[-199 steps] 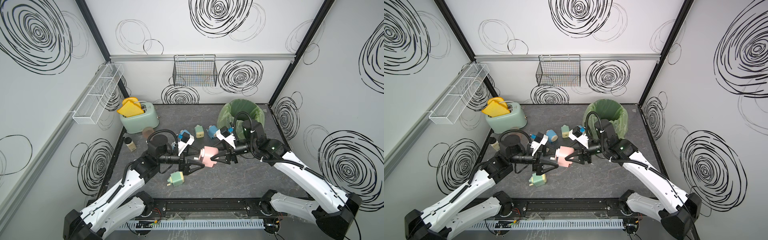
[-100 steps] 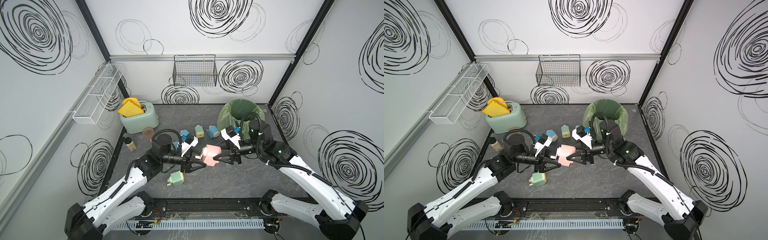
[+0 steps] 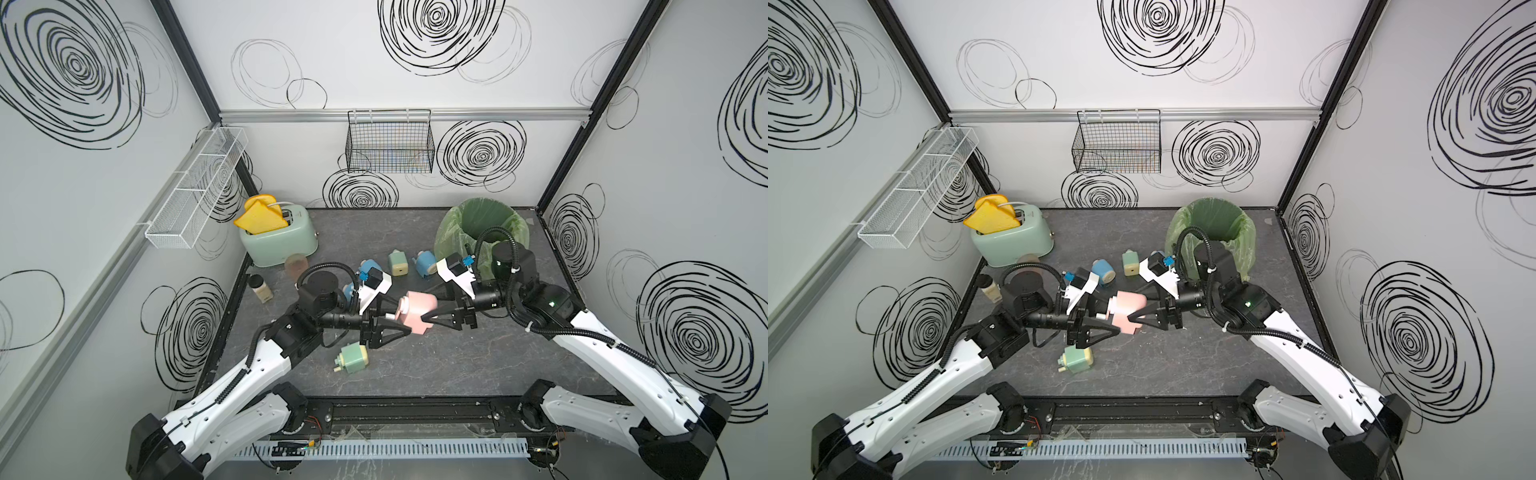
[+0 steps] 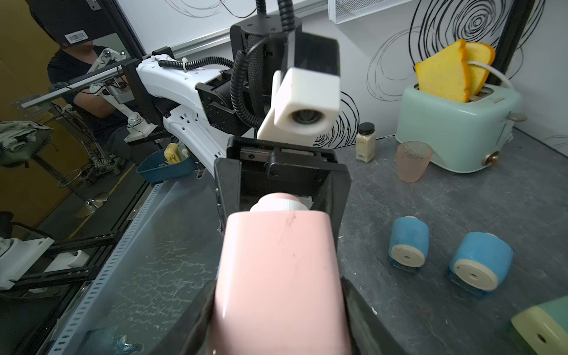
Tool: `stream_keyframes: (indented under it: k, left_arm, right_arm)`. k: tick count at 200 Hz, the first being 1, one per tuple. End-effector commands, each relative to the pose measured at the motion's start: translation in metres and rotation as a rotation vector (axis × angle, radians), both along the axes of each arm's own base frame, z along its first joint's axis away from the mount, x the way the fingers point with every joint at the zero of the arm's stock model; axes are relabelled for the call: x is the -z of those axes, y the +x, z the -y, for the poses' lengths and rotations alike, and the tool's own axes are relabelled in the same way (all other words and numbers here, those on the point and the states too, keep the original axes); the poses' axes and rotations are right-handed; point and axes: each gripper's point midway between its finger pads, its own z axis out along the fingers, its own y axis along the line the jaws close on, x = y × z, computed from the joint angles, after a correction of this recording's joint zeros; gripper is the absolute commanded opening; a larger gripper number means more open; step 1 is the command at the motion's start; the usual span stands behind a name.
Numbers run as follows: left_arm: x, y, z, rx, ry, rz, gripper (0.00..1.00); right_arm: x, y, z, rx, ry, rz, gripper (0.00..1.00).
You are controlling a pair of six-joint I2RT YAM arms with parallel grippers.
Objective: Take out the pencil sharpener tray and clean the shavings
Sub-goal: Pick up the pencil sharpener from the center of the board.
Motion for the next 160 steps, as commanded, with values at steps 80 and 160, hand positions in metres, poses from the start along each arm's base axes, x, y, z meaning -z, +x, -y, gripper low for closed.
stream_keyframes:
  k: [80, 160]
  left_arm:
    - [-0.016, -0.007, 0.005, 0.093, -0.059, 0.042, 0.63]
    - [-0.015, -0.011, 0.006, 0.109, -0.062, 0.042, 0.6]
  right_arm:
    - [-0.005, -0.01, -0.007, -0.069, 0.06, -0.003, 0.35]
    - [-0.003, -0.014, -0.013, -0.079, 0.072, 0.005, 0.35]
